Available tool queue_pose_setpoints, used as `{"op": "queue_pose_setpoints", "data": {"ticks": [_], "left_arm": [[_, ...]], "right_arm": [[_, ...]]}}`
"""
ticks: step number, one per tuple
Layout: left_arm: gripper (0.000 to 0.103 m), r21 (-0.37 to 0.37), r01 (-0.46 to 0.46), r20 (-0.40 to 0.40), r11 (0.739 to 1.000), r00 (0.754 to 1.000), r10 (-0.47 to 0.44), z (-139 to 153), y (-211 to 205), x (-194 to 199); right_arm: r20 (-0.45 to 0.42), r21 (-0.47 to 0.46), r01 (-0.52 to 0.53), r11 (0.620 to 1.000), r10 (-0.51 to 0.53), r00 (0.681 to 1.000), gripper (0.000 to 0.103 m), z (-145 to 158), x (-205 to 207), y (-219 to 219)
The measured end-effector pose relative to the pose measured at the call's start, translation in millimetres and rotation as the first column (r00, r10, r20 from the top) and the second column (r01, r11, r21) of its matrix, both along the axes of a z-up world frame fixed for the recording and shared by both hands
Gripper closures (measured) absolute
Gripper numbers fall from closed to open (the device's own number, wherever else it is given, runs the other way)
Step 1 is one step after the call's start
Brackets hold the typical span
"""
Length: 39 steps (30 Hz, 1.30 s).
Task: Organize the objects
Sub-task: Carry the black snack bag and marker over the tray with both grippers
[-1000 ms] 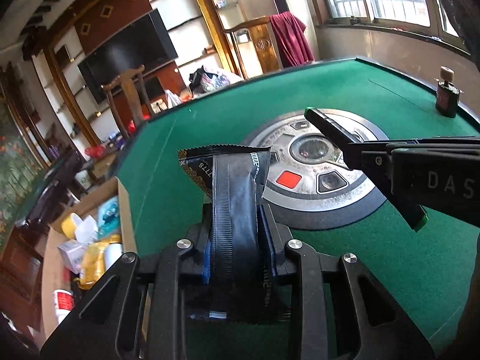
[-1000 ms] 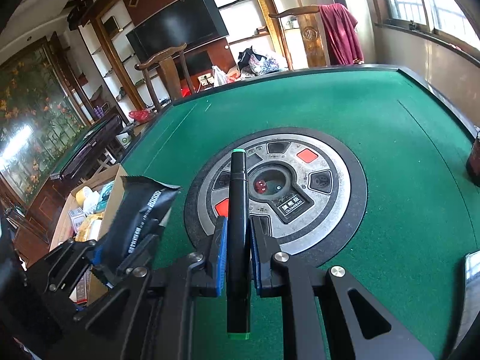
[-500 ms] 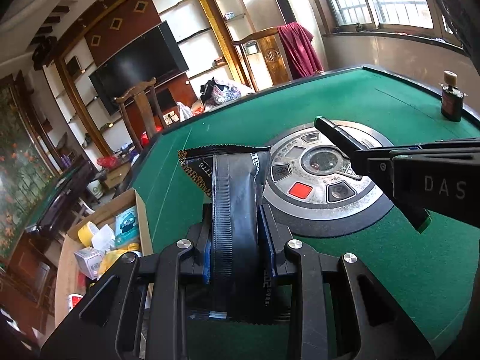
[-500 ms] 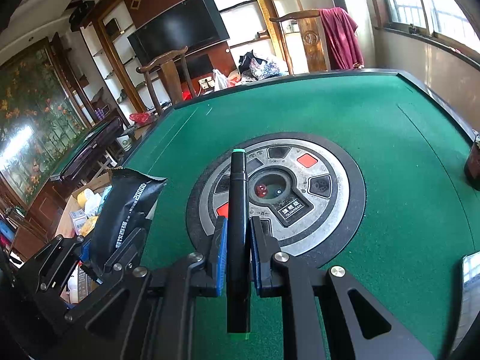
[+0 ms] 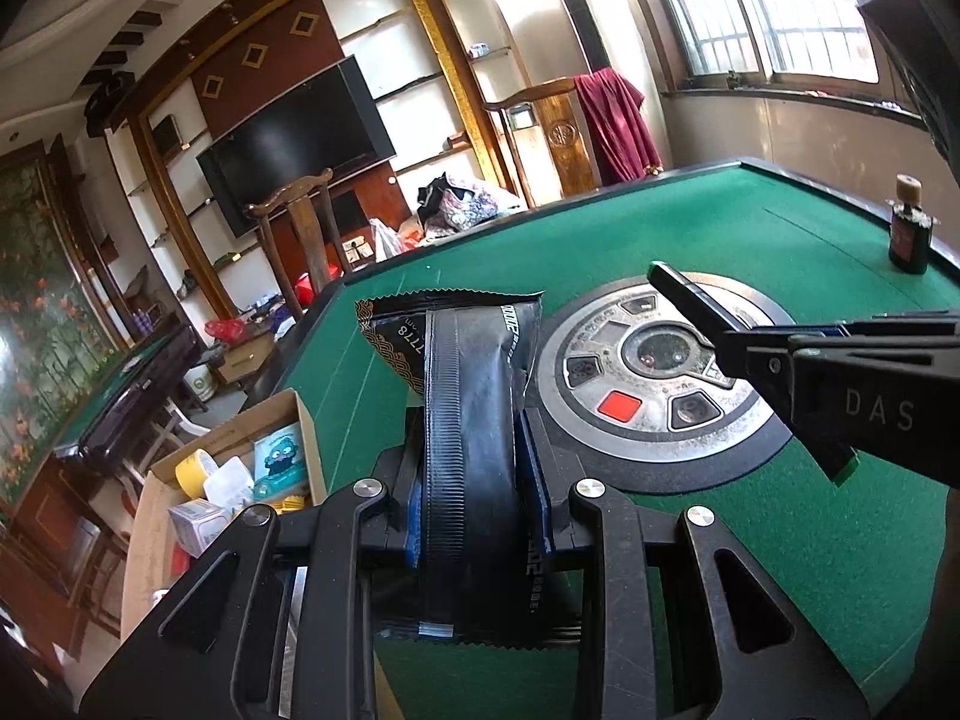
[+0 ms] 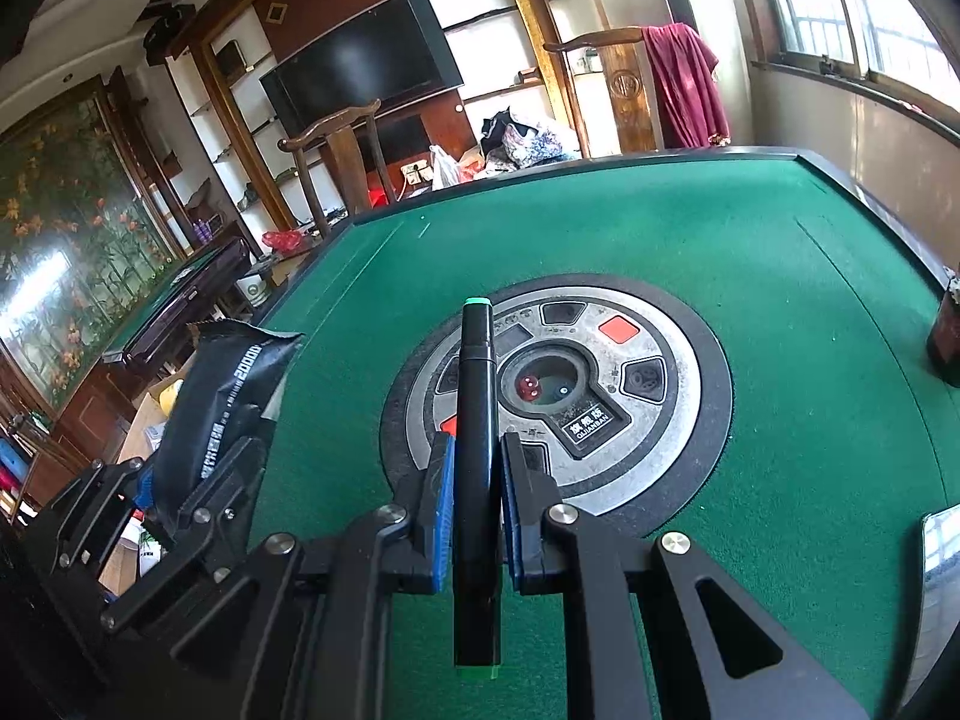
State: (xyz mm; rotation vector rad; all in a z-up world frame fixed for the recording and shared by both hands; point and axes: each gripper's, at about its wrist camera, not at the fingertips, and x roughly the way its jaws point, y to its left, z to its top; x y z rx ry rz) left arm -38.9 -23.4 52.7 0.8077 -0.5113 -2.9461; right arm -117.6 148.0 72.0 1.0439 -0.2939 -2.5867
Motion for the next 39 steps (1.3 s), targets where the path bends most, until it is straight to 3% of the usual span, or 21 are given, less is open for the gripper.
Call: {"op": "queue_pose_setpoints", "data": {"ticks": [10,23,39], "left_arm": [[0.076,0.097,-0.06,-0.047,0.994,0.997,0.065,24,-37,5],[0.076,0.239,-0.196,-0.05,0.951,0.976,0.214,47,-133,6],[0.076,0.256,-0.358,0.032,0.898,0.932,0.362,31,-236,11]], "right_arm": [[-0.02,0.005,-0.047,0.999,0.047,0.999,0.09,4,10,-16],[-0.013,-0.073,-0.191,0.979,0.191,0.982,0.09,15,36,-81],[0.022,-0.043,-0.406,0.913,0.407,0.913,0.09,4,71,-215]]}}
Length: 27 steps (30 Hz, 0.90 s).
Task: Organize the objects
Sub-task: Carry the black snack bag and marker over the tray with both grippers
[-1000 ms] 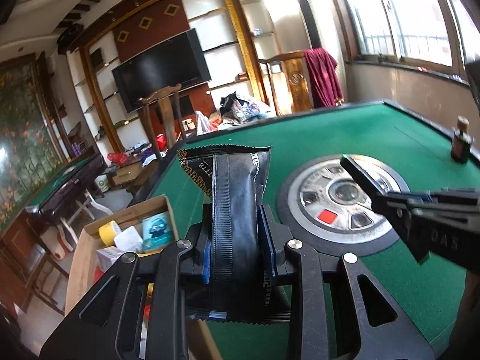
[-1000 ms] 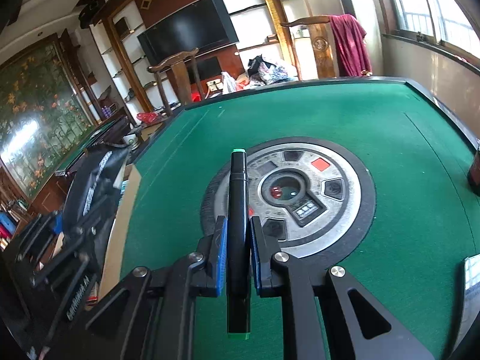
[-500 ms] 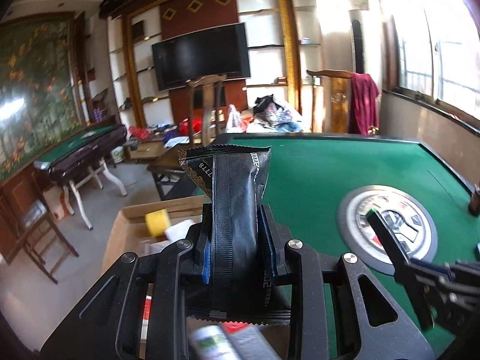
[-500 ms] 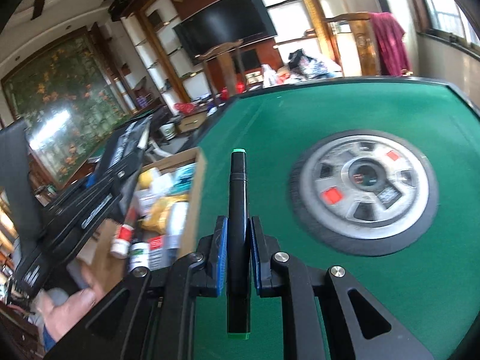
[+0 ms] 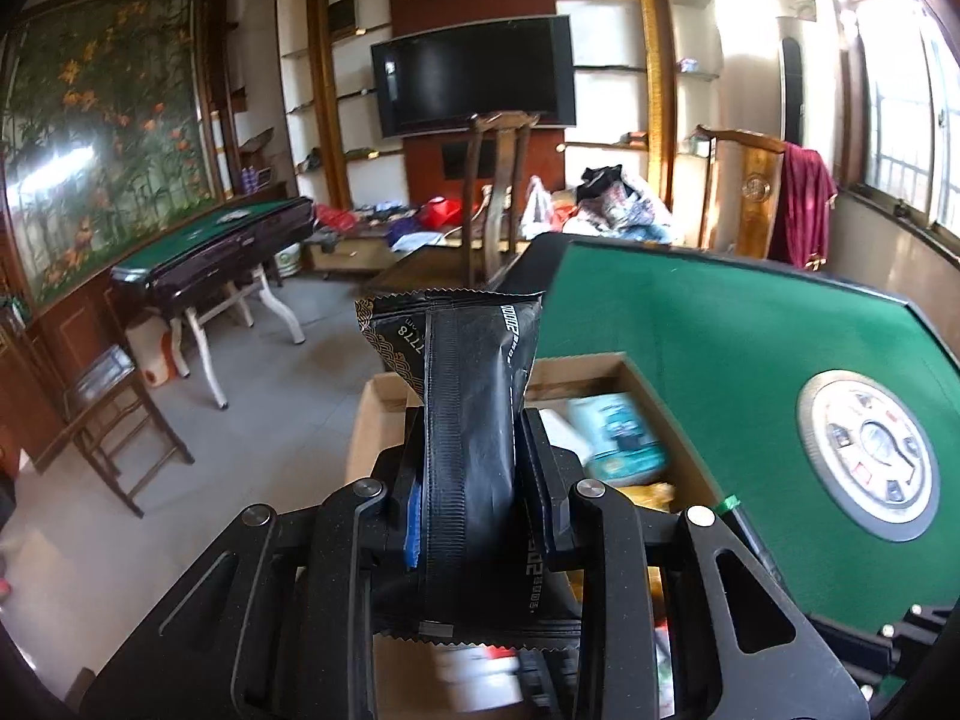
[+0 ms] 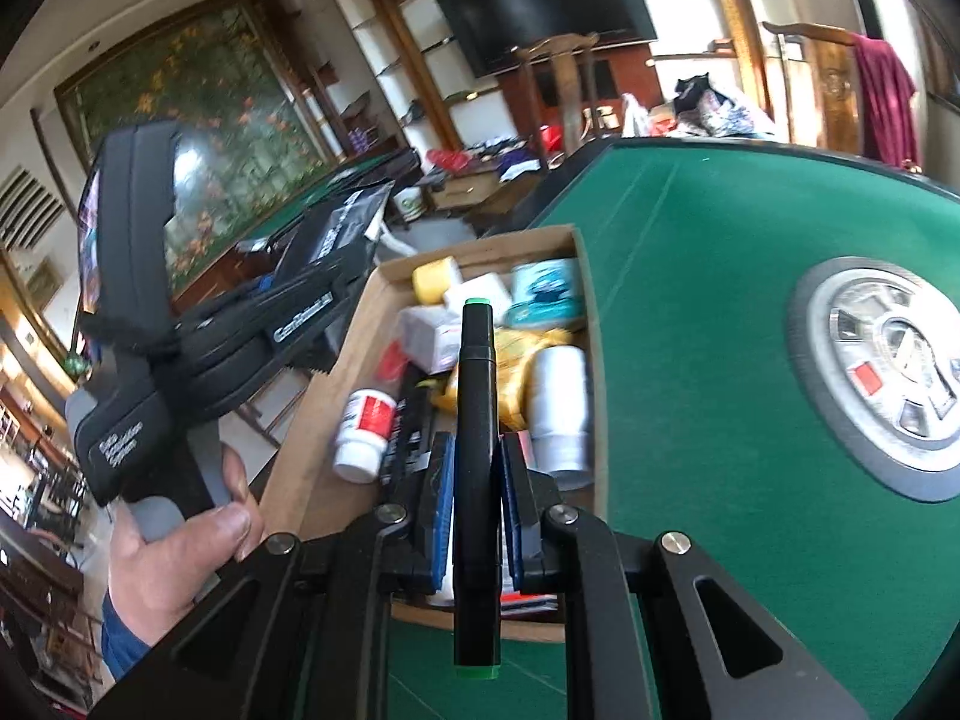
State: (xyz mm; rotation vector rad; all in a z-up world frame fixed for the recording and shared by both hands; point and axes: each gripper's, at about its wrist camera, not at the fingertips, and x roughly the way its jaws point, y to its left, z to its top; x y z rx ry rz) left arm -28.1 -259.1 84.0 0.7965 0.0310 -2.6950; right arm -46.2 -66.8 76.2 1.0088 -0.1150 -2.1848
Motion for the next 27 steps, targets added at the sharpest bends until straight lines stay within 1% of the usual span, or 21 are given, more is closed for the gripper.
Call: {"op": "queue_pose_setpoints", "data": {"ticks": [5,14,27], "left_arm": [[0.076,-0.01,-0.009,0.05,1.0,0.999,0.01,-12,-13,-4],[0.076,0.007,-0.039,0.098,0.999,0.994,0.038,-22,-29,-11],[0.076,0.004,-0.035,0.123,0.999,0.992,0.034,-25,-30,-11]], "right_arm": [[0.008,0.019,-0.037,0.999,0.037,0.999,0.09,-7,2,-26],[0.028,0.031,-0.076,0.997,0.075,0.997,0.09,-16,6,-52],[0.058,0.043,-0.079,0.996,0.077,0.995,0.091,-28,-1,-70]]}}
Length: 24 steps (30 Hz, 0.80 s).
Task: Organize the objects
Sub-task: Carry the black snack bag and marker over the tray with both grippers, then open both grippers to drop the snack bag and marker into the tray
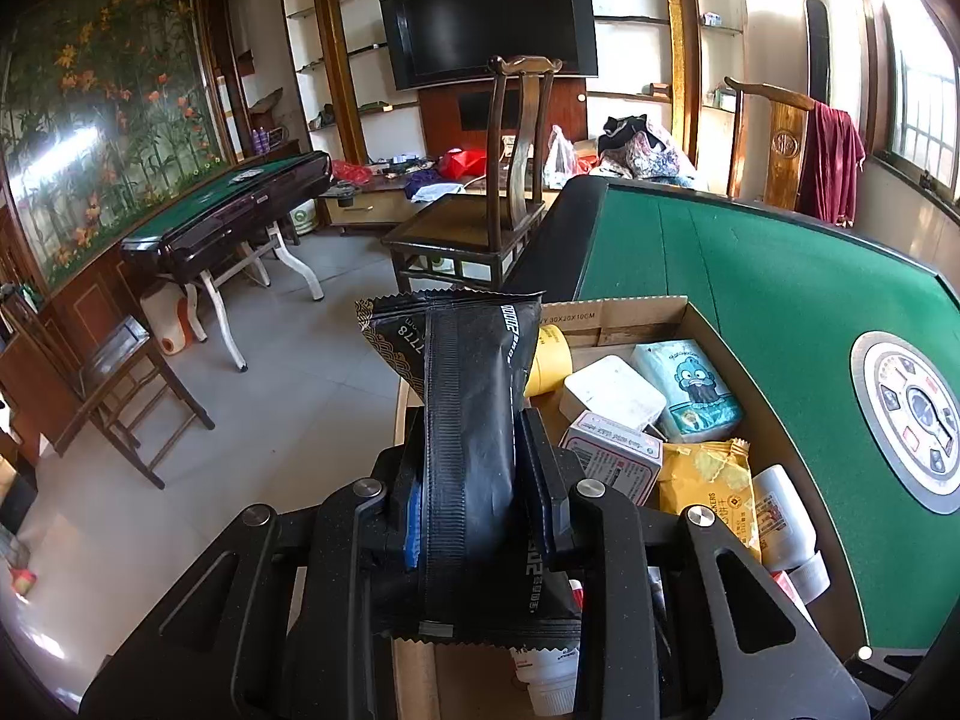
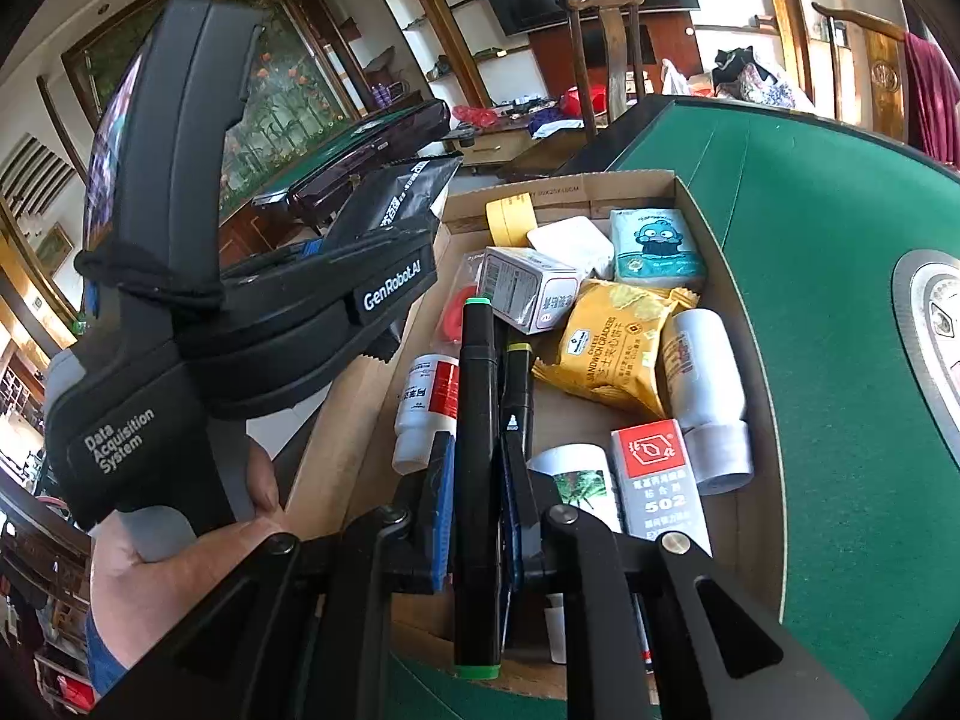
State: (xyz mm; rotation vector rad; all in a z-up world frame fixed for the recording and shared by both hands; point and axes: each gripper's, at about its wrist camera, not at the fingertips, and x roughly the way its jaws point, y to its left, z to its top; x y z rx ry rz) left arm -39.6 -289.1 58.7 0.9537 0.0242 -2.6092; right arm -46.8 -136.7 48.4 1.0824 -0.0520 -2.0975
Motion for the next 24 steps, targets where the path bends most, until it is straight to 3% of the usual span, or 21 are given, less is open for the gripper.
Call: {"op": "queue_pose_setpoints", "data": {"ticks": [24], "left_arm": [[0.076,-0.007,-0.009,0.032,1.0,0.999,0.009,-7,-4,-4]], "right_arm": [[0.02,0.015,-0.007,1.0,0.006,1.0,0.091,-17,-3,-18]]}}
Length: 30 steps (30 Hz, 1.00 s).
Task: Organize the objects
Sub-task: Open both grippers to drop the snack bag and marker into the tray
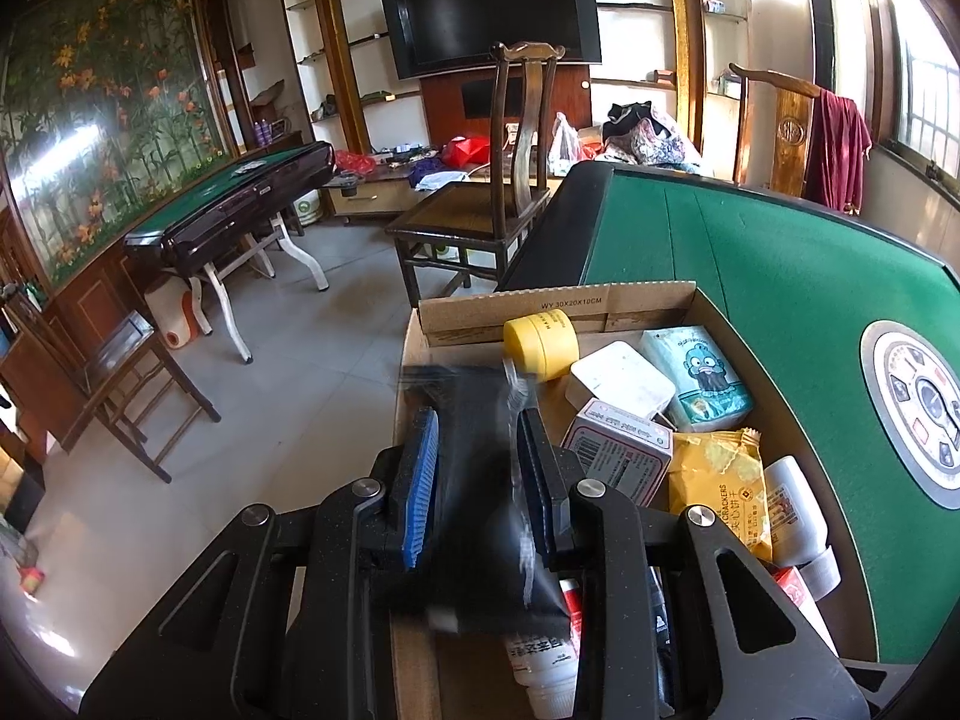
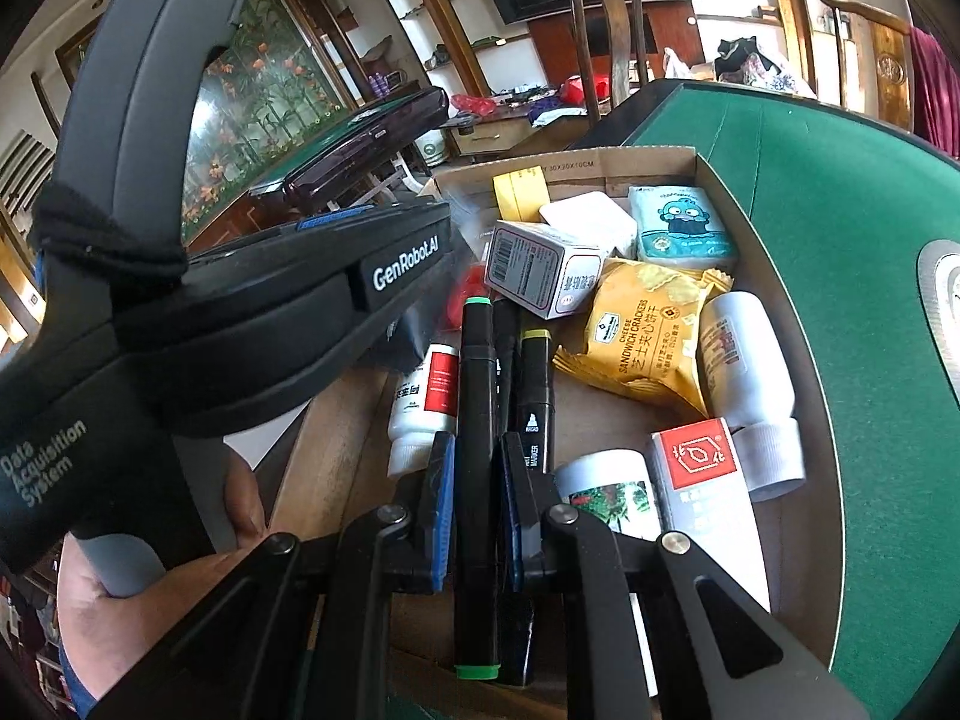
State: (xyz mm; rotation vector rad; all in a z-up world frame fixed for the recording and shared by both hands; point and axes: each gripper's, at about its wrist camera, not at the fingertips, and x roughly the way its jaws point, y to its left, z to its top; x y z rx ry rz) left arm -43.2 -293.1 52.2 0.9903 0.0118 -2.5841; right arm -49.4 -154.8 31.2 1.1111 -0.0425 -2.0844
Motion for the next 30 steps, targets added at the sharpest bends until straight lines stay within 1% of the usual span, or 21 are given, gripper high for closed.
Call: {"op": "queue_pose_setpoints", "data": {"ticks": [12,20,21,22,24,28,30], "left_arm": [[0.076,0.0,-0.007,0.003,1.0,1.0,0.007,-1,-1,-1],[0.074,0.0,-0.014,0.001,1.0,1.0,0.014,0,-1,-1],[0.071,0.0,-0.015,0.001,1.0,1.0,0.015,0,-1,-1],[0.062,0.002,-0.015,-0.002,1.0,1.0,0.015,0,-2,-1],[0.048,0.002,-0.015,-0.009,1.0,1.0,0.015,1,-2,0],[0.041,-0.004,-0.009,-0.013,1.0,1.0,0.009,3,0,1],[0.041,-0.003,-0.006,-0.017,1.0,1.0,0.006,3,0,1]], "right_arm": [[0.0,0.004,-0.012,1.0,0.012,1.0,0.09,-2,-1,0],[-0.036,0.02,-0.01,1.0,0.01,0.999,0.089,3,1,0],[-0.036,0.019,-0.008,1.0,0.008,0.999,0.089,4,0,0],[-0.034,0.018,-0.005,1.0,0.006,0.999,0.089,4,0,1],[-0.033,0.016,-0.004,1.0,0.004,0.999,0.089,4,-1,2],[-0.047,0.012,0.005,1.0,-0.004,0.999,0.089,9,0,5],[-0.058,0.013,0.007,1.0,-0.006,0.998,0.089,11,1,7]]}}
